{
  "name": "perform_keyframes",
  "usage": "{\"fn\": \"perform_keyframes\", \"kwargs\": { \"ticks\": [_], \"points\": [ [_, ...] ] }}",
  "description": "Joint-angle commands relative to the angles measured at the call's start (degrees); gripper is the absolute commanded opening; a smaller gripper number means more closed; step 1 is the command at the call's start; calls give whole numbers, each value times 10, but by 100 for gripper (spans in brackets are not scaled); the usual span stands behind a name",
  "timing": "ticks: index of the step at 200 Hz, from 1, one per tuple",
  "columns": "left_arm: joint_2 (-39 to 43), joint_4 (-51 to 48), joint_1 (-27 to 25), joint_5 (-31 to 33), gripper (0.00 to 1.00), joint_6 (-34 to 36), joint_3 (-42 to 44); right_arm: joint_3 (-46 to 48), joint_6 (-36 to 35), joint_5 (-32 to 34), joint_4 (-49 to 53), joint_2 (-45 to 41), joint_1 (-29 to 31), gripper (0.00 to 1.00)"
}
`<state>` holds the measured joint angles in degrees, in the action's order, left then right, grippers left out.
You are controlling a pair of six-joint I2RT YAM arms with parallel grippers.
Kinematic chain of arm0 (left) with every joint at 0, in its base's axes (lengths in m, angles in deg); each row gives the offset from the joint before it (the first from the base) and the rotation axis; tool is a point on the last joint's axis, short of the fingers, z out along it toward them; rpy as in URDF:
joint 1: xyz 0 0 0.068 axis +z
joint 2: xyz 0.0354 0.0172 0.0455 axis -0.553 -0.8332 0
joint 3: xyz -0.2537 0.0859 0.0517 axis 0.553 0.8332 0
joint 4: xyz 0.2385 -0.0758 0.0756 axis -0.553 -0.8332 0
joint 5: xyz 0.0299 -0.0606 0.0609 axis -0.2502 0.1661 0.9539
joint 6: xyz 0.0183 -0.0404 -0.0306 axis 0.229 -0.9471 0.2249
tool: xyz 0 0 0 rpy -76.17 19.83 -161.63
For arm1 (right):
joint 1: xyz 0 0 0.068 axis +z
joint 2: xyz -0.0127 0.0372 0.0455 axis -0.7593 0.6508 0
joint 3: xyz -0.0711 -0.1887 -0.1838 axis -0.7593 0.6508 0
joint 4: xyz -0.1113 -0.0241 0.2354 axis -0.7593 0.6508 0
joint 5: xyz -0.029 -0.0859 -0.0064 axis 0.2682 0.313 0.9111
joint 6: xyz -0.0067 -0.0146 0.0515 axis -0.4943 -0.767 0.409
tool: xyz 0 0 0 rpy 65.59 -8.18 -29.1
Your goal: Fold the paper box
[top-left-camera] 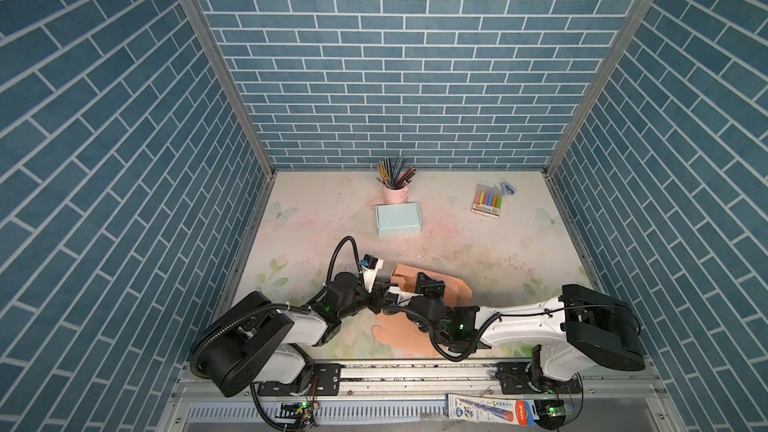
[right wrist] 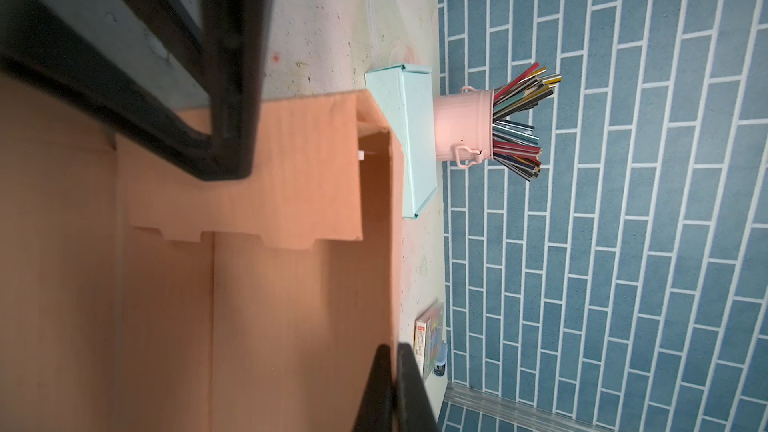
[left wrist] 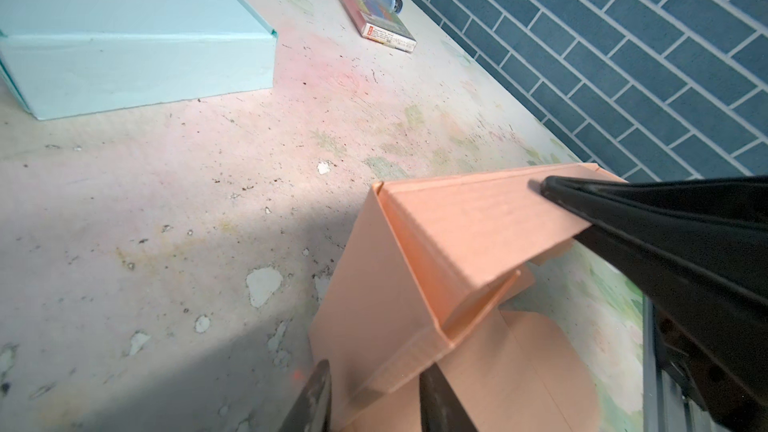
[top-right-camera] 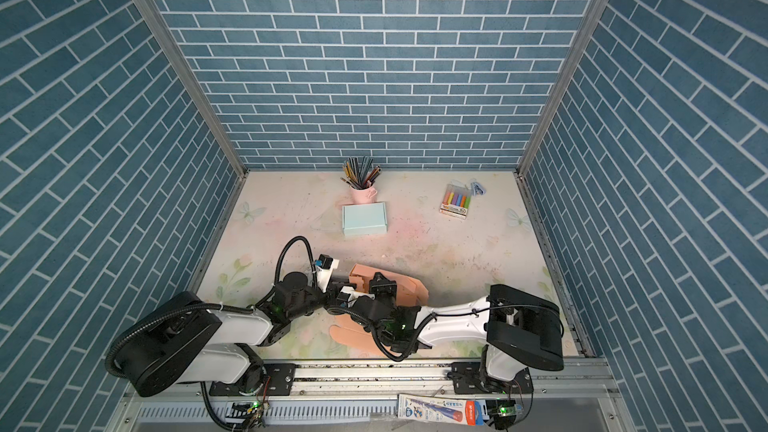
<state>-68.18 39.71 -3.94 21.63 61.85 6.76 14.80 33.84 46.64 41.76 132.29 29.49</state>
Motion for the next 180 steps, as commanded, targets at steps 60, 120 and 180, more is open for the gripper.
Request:
{"fn": "perform_keyframes", "kwargs": {
  "ticks": [60,120,180],
  "points": [
    [-23,40,-9,32,23,40,-17,6,-3,-4,-3,9,8,0],
    [-28,78,-27,68,17,67,-3,0,30,-27,14,-6,9,3],
    [-48,92,-41,96,8,89,0,-7,73,-41,40,-18,13,13]
  ]
}}
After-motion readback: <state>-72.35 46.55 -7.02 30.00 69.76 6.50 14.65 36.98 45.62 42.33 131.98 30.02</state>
